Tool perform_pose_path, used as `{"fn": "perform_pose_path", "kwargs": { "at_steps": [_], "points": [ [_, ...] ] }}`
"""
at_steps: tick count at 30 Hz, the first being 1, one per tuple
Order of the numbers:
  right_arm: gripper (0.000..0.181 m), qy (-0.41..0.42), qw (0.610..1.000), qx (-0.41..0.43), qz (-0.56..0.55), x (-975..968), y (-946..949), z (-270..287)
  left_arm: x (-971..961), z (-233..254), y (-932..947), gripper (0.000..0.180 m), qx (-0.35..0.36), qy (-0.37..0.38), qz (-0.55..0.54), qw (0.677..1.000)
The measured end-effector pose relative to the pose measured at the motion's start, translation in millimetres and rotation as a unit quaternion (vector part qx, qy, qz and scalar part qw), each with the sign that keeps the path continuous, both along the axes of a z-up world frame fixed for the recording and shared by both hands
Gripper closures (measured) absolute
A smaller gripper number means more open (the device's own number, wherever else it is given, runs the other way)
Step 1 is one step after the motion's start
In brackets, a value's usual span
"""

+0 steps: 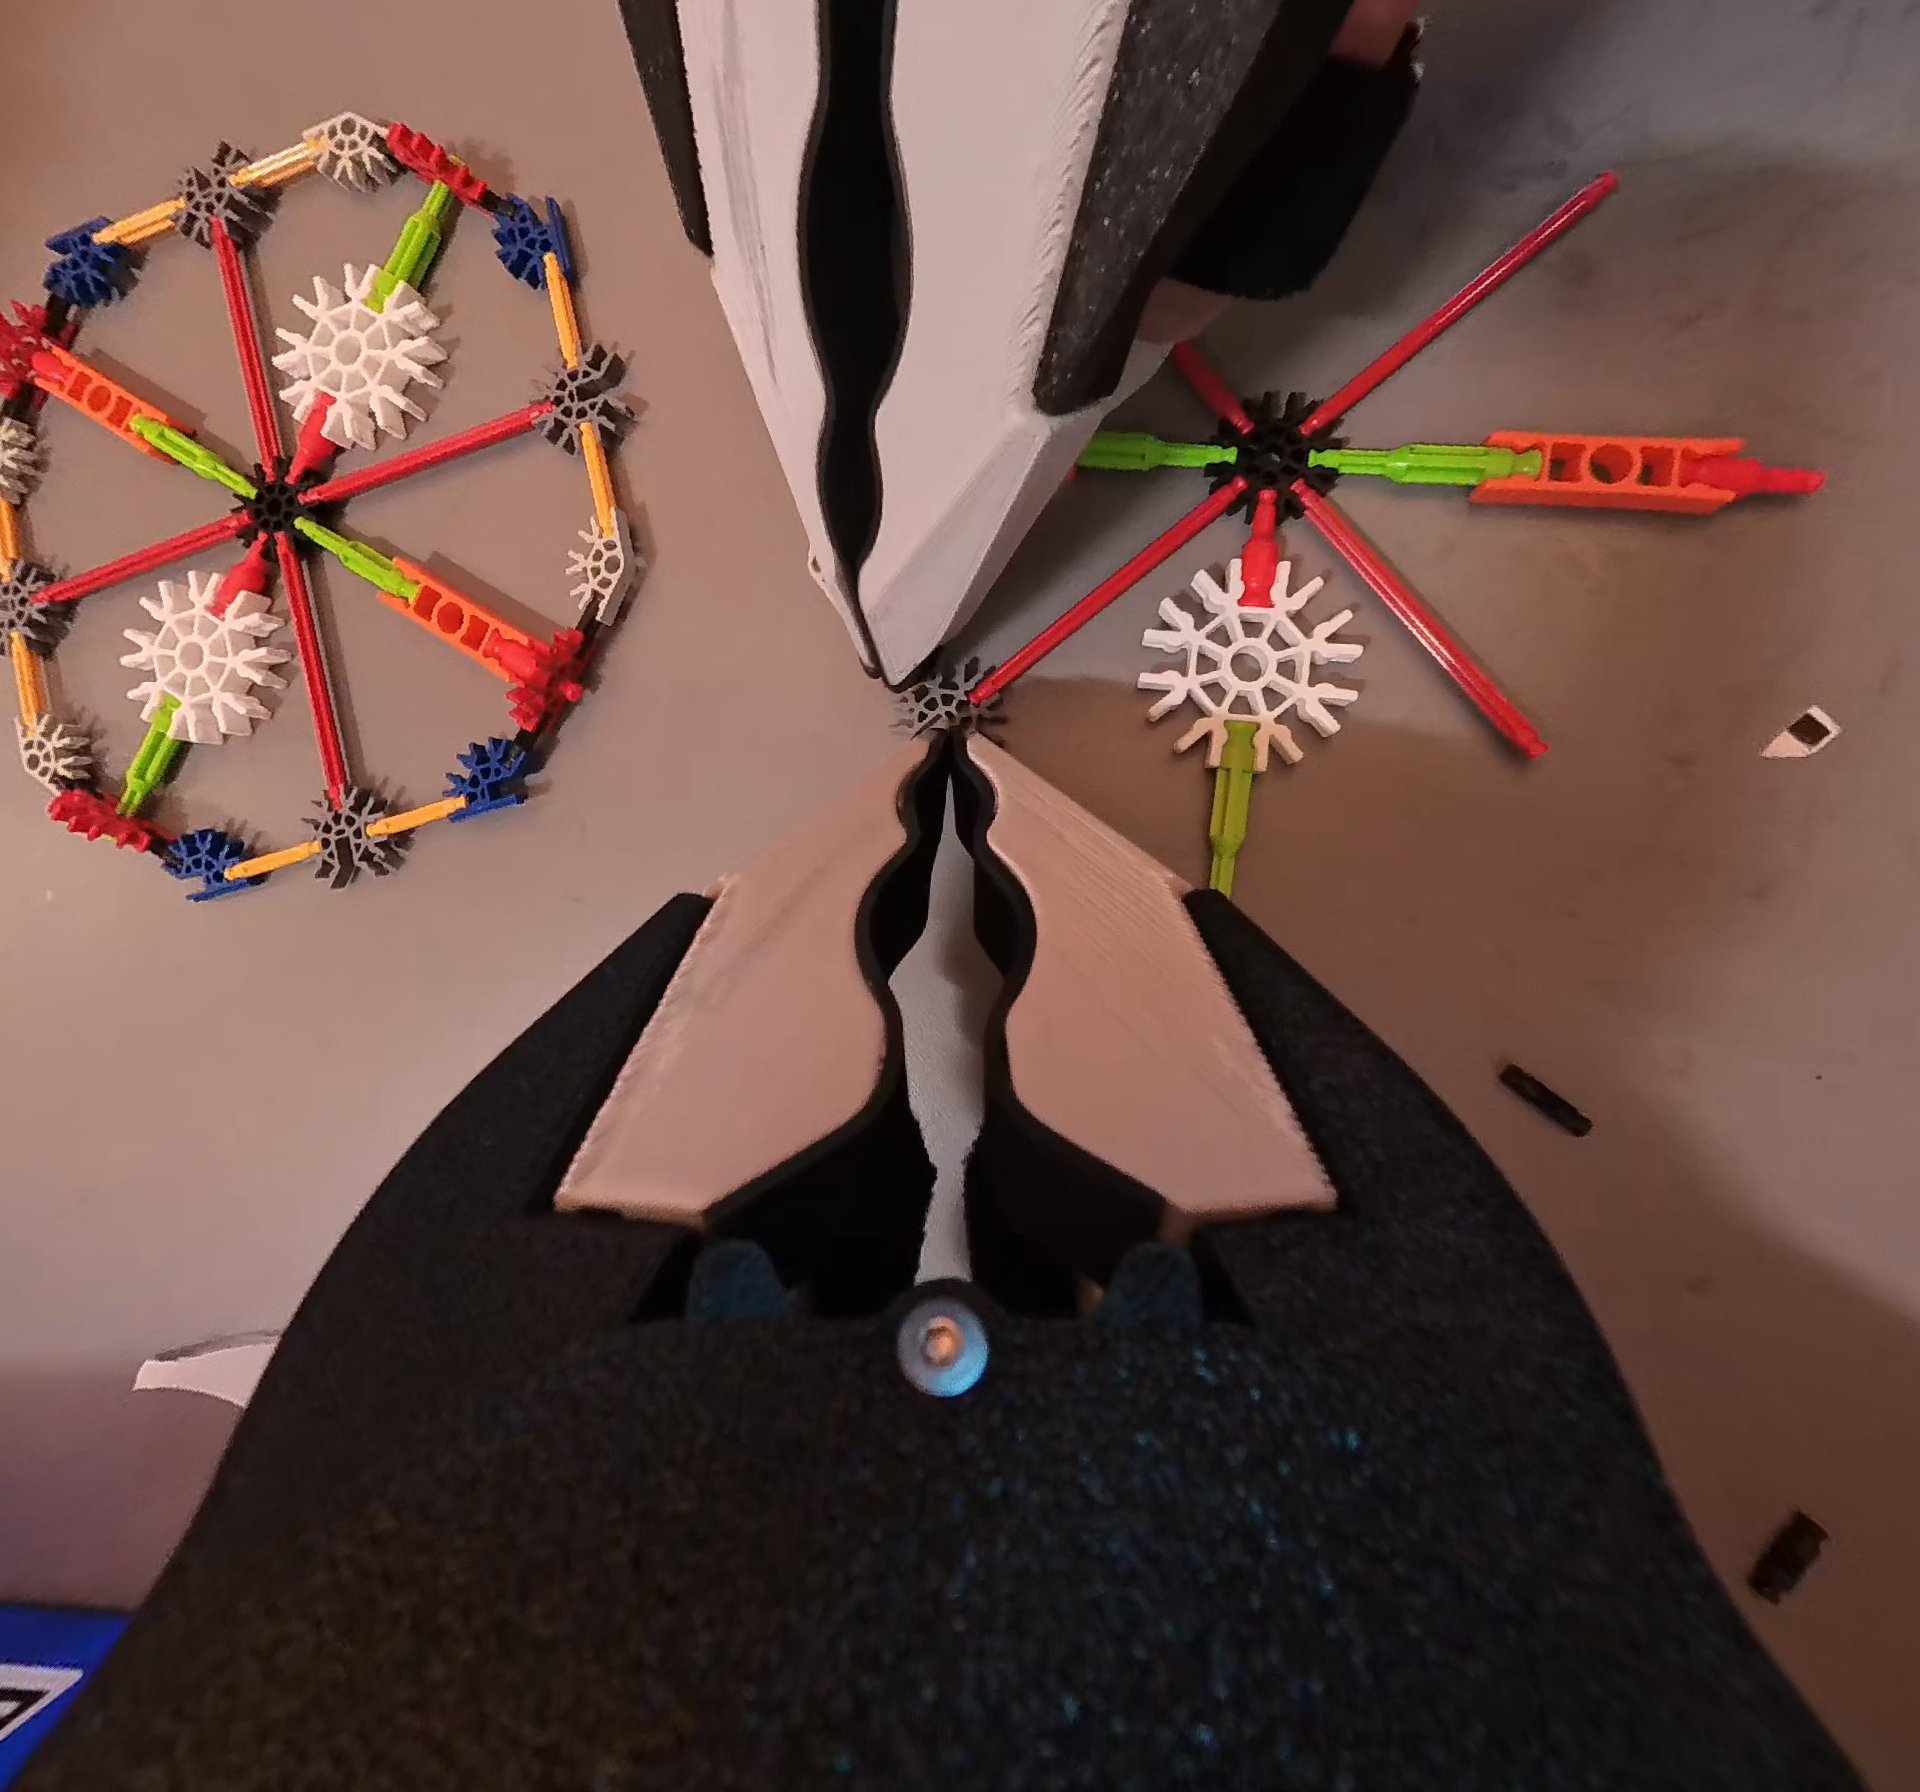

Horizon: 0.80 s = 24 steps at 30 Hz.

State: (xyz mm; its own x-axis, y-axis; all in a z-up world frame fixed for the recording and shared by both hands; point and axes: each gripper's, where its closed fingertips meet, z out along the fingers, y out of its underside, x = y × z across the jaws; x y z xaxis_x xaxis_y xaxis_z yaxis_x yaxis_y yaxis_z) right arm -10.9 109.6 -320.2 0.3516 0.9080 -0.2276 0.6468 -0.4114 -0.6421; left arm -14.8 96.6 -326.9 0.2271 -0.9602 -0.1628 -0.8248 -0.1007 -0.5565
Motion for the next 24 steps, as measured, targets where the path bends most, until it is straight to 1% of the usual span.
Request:
{"fn": "perform_pose_path", "kwargs": {
  "at_steps": [2, 5, 14, 24],
  "points": [
    [0.181, 0.007, 1.000, 0.002, -0.005, -1.0, 2.2, 3.3, 0.1, 0.1, 0.2, 0.180, 0.000, -0.001, 0.000, 1.000],
    [0.181, -0.013, 1.000, 0.019, -0.011, 3.1, 9.8, 1.4, -0.2, 0.1, 0.1, 0.180, 0.000, 0.000, 0.001, 1.000],
    [0.181, -0.017, 1.000, 0.005, 0.003, 1.4, 5.0, -3.4, 0.2, 0.4, 1.0, 0.180, 0.001, -0.001, 0.003, 1.000],
    [0.181, -0.017, 0.999, 0.027, 0.004, 1.0, 4.3, -3.7, 0.7, 0.7, 1.3, 0.180, 0.000, -0.001, 0.002, 1.000]
  ]
}}
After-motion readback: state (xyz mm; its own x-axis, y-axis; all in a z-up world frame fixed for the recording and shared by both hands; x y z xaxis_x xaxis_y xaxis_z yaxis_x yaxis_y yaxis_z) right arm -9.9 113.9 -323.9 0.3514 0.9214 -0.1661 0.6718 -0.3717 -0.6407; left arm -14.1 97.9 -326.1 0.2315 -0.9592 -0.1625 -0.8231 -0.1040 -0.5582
